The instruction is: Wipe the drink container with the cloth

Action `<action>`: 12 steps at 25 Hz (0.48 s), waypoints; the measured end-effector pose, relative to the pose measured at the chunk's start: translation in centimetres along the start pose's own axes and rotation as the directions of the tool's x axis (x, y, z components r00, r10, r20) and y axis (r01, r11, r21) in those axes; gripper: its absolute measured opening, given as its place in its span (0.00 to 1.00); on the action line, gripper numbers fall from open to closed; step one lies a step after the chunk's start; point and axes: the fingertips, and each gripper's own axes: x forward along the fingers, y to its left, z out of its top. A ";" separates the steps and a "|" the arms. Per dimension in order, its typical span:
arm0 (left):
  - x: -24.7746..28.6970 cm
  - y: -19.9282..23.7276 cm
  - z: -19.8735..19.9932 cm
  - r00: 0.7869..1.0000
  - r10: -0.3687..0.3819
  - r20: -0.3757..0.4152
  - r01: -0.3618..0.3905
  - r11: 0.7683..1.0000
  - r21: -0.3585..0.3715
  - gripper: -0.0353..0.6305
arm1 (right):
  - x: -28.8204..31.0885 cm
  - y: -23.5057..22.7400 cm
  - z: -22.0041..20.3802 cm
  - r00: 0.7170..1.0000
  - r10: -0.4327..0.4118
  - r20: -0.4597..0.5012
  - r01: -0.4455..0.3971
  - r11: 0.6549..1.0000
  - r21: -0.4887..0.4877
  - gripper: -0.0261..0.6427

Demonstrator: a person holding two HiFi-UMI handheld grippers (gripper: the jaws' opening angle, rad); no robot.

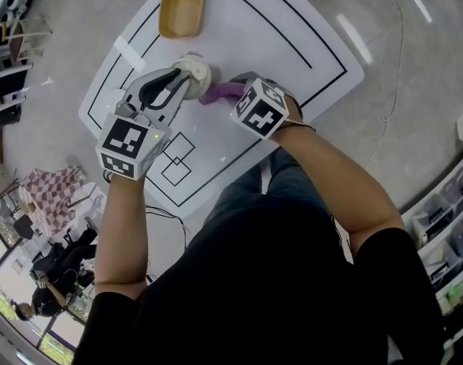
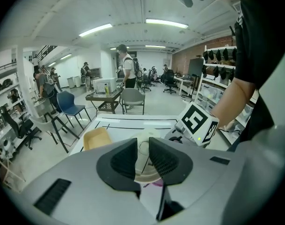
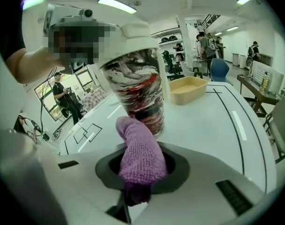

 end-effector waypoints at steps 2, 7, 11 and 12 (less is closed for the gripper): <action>-0.1 -0.1 0.0 1.000 -0.007 -0.006 0.007 1.000 0.004 0.19 | -1.7 0.3 -0.7 1.000 0.000 -0.009 -0.001 0.999 -0.032 0.16; -0.3 -0.2 0.4 1.000 -0.011 -0.006 0.011 1.000 0.007 0.19 | -6.8 -1.4 -1.9 0.998 -0.057 -0.031 0.055 0.996 -0.077 0.16; -0.2 -0.2 0.6 1.000 -0.010 -0.004 0.010 1.000 0.005 0.19 | -10.0 -4.0 0.7 0.990 -0.131 0.048 0.130 0.991 0.013 0.16; -0.2 -0.2 0.6 1.000 -0.009 -0.005 0.009 1.000 0.005 0.19 | -10.5 -4.3 1.8 0.987 -0.142 0.077 0.141 0.990 0.029 0.16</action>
